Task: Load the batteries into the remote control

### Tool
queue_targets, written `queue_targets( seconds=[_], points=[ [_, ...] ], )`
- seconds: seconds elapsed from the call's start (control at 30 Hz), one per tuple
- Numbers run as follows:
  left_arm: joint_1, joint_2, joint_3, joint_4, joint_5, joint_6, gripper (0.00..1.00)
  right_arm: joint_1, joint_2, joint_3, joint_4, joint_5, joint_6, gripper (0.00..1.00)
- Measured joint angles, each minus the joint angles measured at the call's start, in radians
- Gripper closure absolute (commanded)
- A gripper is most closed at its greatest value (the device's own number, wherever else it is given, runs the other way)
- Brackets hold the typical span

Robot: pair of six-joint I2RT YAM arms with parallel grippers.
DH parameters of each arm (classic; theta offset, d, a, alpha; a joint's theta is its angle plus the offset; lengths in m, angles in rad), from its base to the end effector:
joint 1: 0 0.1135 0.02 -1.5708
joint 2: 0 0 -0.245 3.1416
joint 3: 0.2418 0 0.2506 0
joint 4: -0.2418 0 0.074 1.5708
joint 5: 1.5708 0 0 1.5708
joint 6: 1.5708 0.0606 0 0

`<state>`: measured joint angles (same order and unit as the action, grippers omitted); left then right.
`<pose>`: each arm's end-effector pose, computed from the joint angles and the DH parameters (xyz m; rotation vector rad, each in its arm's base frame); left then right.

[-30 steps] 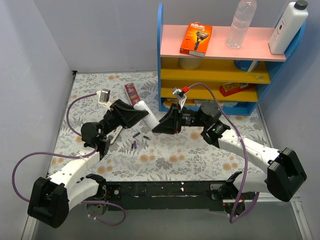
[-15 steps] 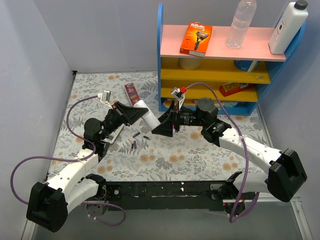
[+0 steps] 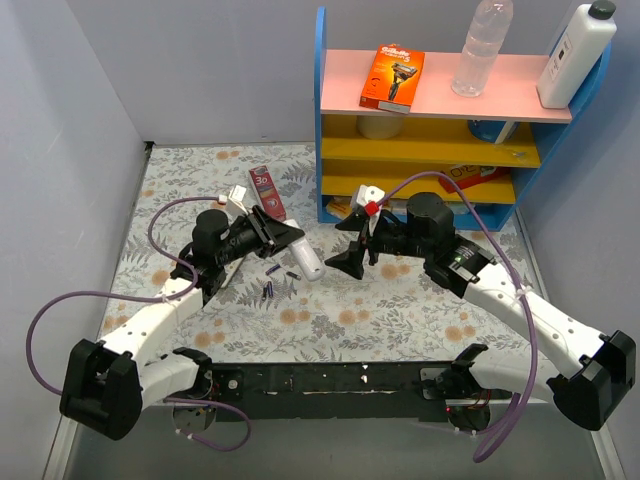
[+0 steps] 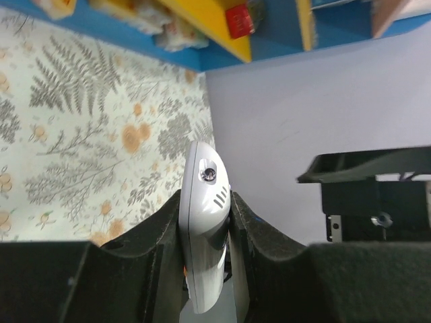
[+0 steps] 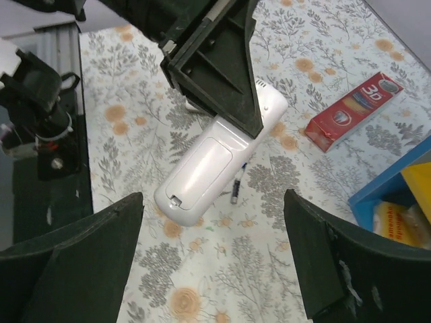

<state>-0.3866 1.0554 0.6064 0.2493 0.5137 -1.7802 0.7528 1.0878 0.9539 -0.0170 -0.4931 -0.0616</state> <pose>0.2377 -0.1289 0.2500 -1.0478 1.9873 -1.8575 0.1857 0.2132 0.3383 -1.0431 1.4605 0.9261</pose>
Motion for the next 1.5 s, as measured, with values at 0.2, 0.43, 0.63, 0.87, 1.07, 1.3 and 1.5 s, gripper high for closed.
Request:
queue_targets(
  seconds=[0.2, 0.43, 0.63, 0.87, 1.07, 1.3, 1.5],
  points=[
    [0.000, 0.080, 0.073, -0.141, 0.040, 0.035, 1.00, 0.003, -0.003, -0.002, -0.060, -0.054, -0.255, 0.12],
    [0.000, 0.106, 0.138, -0.208, 0.078, 0.067, 1.00, 0.051, -0.002, -0.002, -0.094, -0.059, -0.441, 0.22],
    [0.000, 0.130, 0.167, -0.238, 0.105, 0.084, 1.00, 0.102, 0.025, -0.002, -0.104, -0.044, -0.518, 0.33],
    [0.000, 0.134, 0.172, -0.267, 0.117, 0.093, 1.00, 0.133, 0.074, -0.001, -0.109, -0.032, -0.549, 0.36],
    [0.000, 0.134, 0.173, -0.276, 0.125, 0.093, 1.00, 0.144, 0.092, 0.000, -0.109, -0.028, -0.564, 0.43],
    [0.000, 0.134, 0.176, -0.280, 0.132, 0.093, 1.00, 0.146, 0.104, 0.000, -0.108, -0.021, -0.571, 0.46],
    [0.000, 0.134, 0.178, -0.281, 0.133, 0.098, 1.00, 0.151, 0.108, 0.000, -0.108, -0.013, -0.573, 0.49]
  ],
)
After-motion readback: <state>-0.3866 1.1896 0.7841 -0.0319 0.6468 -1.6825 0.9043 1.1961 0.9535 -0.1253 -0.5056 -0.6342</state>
